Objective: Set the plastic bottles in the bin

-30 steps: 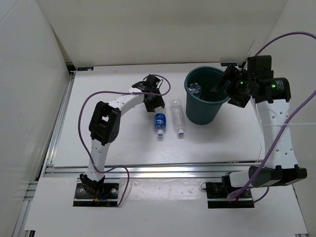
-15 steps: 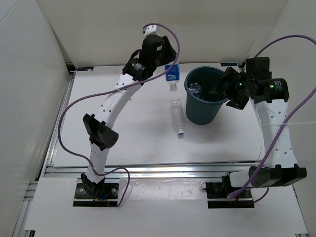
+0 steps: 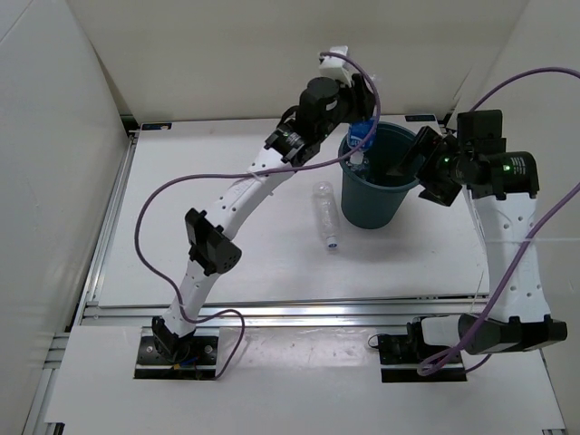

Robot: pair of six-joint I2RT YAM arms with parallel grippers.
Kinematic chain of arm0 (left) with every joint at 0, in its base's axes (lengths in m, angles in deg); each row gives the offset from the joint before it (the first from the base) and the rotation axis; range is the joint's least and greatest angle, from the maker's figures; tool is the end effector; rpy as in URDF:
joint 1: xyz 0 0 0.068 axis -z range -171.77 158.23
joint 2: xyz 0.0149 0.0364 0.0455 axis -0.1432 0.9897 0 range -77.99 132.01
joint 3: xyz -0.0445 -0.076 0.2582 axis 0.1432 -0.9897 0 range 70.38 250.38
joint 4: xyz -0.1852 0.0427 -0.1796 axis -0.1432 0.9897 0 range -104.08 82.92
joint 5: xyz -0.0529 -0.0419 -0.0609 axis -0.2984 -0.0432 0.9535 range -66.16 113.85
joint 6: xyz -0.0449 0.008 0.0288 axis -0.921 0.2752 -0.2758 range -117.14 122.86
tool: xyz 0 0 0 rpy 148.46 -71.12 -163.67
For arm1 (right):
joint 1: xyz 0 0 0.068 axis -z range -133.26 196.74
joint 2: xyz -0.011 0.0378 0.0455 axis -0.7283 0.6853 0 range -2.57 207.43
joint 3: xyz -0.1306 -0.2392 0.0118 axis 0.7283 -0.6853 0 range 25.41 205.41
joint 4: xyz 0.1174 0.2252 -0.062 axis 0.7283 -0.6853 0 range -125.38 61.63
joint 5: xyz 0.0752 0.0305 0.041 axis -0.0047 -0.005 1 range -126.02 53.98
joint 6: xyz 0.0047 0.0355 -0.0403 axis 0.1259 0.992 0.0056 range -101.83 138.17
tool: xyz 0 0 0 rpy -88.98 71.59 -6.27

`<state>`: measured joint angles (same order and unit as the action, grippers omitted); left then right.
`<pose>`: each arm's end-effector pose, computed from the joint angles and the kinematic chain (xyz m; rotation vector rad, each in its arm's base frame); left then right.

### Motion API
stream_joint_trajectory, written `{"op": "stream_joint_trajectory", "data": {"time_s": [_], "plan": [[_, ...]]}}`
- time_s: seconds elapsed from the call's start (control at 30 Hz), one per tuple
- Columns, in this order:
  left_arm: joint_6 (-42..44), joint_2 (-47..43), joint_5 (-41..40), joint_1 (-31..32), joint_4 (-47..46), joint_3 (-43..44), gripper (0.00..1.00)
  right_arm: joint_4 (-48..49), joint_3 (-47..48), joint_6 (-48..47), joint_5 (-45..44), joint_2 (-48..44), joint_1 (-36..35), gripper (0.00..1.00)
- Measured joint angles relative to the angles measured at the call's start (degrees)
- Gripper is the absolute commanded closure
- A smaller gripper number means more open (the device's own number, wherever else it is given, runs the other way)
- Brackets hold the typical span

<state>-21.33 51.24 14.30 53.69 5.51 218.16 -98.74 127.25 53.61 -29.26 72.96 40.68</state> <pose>0.3613 -0.3589 0.4508 0.1709 1.6402 -0.8089 0.2239 0.0280 0.4553 0.5472 2.3235 0.4902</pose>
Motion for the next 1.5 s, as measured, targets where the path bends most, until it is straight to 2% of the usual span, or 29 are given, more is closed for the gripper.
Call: {"op": "stream_joint_trajectory", "data": {"time_s": [0.1,0.13,0.17,0.2,0.37,0.5,0.63,0.77,0.83,0.9,1.0,1.23,1.37,1.5], "plan": [[0.17,3.65,1.75,-0.11,-0.26,-0.39,0.42,-0.22,0.00,0.00,-0.61,-2.01,0.00,0.00],[0.17,4.55,2.38,-0.04,-0.42,-0.79,0.37,-0.26,0.00,0.00,-0.72,-2.73,0.00,0.00],[0.26,4.98,3.02,0.07,-0.35,-1.46,0.26,-0.28,0.00,0.00,-0.87,-3.23,0.00,0.00],[0.33,5.05,3.43,0.22,-0.55,-2.40,0.00,-0.28,0.00,0.00,-1.07,-3.72,0.00,0.00],[3.19,3.21,3.39,2.08,-0.57,-6.73,0.00,-0.28,-0.09,0.00,-1.68,-4.68,0.00,0.00],[5.29,-5.51,-1.64,2.93,0.81,-16.24,0.00,0.90,-1.42,-1.11,-1.42,-4.96,0.00,0.00],[5.03,-25.59,-10.29,1.62,1.88,-36.06,0.00,3.72,-5.97,-4.11,-0.48,-4.94,-1.29,0.00],[0.96,-51.39,-18.60,-0.76,1.16,-58.45,0.00,5.20,-8.04,-6.58,-0.98,-1.77,-6.03,0.00],[-1.62,-61.86,-21.51,-0.98,1.79,-66.62,0.00,7.08,-8.04,-8.17,-1.64,0.31,-9.46,0.00],[-3.93,-67.93,-23.47,-0.98,4.22,-70.84,0.00,8.81,-7.87,-9.66,-2.60,2.01,-13.38,0.00],[-6.82,-70.42,-26.45,-0.98,9.66,-73.16,0.00,10.84,-7.23,-12.15,-6.80,5.81,-20.90,0.00],[-12.04,-66.27,-29.79,-0.96,23.96,-73.24,0.00,14.93,-9.94,-18.58,-17.70,13.18,-35.52,0.05],[-15.93,-67.12,-31.01,-0.96,29.27,-73.75,0.00,16.68,-14.12,-21.29,-25.09,16.83,-40.30,0.05],[-20.06,-69.64,-31.74,-0.96,33.62,-75.63,0.00,17.84,-14.64,-21.44,-31.01,24.35,-41.70,0.05]]}}
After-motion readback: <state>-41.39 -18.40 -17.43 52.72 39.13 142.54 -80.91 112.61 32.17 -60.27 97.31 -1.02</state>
